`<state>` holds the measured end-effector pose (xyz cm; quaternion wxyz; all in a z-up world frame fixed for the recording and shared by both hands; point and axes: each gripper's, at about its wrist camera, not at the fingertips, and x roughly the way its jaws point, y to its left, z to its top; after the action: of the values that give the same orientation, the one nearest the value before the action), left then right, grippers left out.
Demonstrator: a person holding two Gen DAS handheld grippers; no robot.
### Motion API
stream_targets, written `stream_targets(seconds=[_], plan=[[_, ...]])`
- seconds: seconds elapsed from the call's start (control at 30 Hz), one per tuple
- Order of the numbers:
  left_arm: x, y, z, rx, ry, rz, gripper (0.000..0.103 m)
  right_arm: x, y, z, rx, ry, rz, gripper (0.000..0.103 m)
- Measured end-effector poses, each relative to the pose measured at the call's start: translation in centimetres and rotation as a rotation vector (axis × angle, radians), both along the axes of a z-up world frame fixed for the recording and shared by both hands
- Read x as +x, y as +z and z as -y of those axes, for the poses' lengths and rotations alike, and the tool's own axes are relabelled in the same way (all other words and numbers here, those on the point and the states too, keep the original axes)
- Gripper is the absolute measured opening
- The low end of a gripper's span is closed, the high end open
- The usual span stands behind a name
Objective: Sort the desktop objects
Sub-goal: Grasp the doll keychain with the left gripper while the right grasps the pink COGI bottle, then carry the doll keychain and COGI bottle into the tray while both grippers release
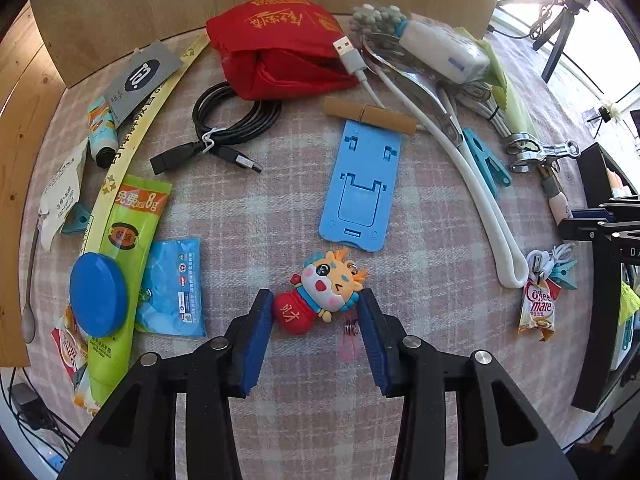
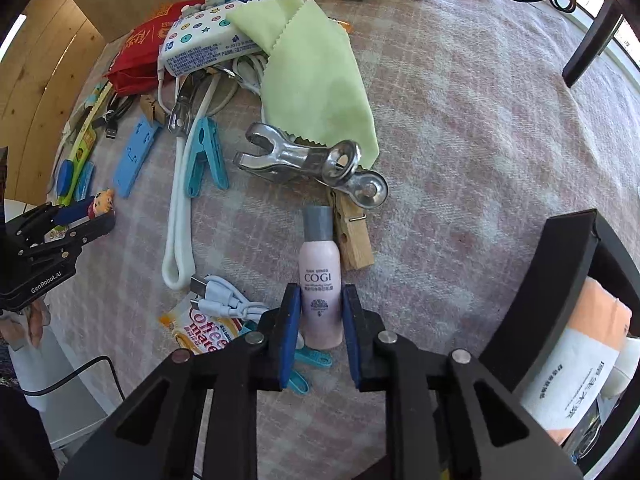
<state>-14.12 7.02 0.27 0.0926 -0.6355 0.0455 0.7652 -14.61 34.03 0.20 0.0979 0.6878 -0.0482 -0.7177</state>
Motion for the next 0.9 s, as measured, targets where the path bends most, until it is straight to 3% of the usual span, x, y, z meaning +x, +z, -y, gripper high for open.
stream_targets(seconds=[0.3,0.5,0.7,0.9], plan=[[2.4,1.0,-0.4,0.047,0.003,-0.016,0.04,1.4,2.0,-2.3,-0.073,-0.056,-0.037,0.02],[4.8,3.4,-1.8,0.098,-0.018,-0.052,0.04,3.5,4.4,-3.9,-0.107,-0.064,-0.078,0.02],[6.7,6.6,-6.0,0.132,-0.103,-0.1,0.04,7.2,6.4,-8.1,-0.138,-0.125,-0.136,0.02],[7.6,9.0,-13.0,0.175,-0.233,-0.137,0.04,10.0,8.2,-12.5,-0.094,-0.214,-0.208,0.02]])
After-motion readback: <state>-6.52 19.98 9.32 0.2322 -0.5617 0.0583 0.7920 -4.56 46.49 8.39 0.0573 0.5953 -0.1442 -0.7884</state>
